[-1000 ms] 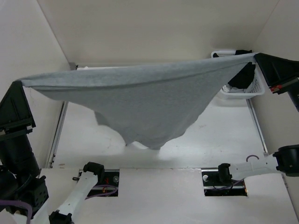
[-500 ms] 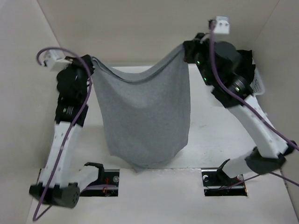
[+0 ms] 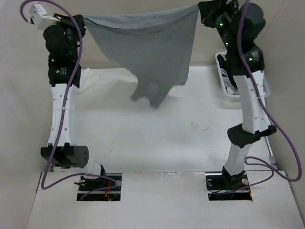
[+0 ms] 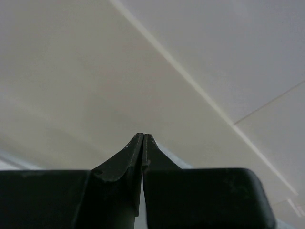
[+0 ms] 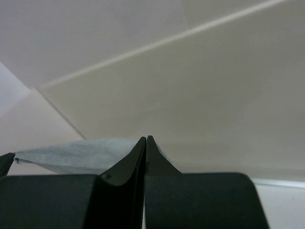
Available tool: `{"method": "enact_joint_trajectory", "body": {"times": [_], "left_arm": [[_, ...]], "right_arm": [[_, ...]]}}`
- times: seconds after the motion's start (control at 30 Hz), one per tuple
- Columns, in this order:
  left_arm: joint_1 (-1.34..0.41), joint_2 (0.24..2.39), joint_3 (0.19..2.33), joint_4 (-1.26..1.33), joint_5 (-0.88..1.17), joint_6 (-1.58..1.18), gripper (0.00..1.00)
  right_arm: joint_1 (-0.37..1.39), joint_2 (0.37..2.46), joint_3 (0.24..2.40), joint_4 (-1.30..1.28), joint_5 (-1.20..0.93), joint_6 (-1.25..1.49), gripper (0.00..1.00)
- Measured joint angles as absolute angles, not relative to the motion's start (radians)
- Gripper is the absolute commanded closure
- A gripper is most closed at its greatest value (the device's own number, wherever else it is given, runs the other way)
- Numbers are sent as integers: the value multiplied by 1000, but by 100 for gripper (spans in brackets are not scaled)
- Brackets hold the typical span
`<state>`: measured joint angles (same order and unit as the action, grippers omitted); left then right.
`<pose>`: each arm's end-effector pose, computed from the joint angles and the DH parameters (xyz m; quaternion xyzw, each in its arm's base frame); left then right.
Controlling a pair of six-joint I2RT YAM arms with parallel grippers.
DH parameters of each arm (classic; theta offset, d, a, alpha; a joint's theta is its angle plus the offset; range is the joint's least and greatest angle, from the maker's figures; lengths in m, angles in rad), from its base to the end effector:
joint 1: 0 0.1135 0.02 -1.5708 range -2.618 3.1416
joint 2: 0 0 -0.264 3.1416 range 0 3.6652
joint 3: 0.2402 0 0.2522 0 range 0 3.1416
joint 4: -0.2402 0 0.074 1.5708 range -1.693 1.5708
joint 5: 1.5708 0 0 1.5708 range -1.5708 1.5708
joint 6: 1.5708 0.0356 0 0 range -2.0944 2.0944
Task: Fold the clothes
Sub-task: Flatten the tank top out
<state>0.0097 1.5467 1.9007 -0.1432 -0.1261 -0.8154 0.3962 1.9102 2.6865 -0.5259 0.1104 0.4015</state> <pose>0.3294 0.0077 0.5415 -0.2965 0.5552 -0.2678 0.7294 0.3213 0.1301 0.6040 0.0452 0.6122 0.2751 0.7399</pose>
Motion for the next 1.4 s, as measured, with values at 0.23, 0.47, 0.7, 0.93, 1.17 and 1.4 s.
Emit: {"method": "enact_joint_trajectory", "body": {"times": [0.23, 0.47, 0.7, 0.93, 1.17, 1.4], "left_arm": [[19, 1351, 1848, -33, -129, -785, 98], [-65, 1066, 1343, 96, -193, -757, 98], [-163, 717, 727, -23, -258, -768, 98], [-241, 284, 531, -315, -276, -817, 99], [-348, 74, 474, -647, -293, -950, 99], [-366, 226, 471, -612, -356, -984, 99]], "right_arm": [[367, 1684, 2552, -448, 68, 427, 100], [371, 1220, 1659, -245, 89, 430, 100], [539, 807, 875, -269, 208, 506, 100], [955, 478, 659, -444, 366, 696, 100], [1353, 420, 565, -729, 475, 1016, 100], [1293, 629, 569, -671, 539, 1031, 100]]}}
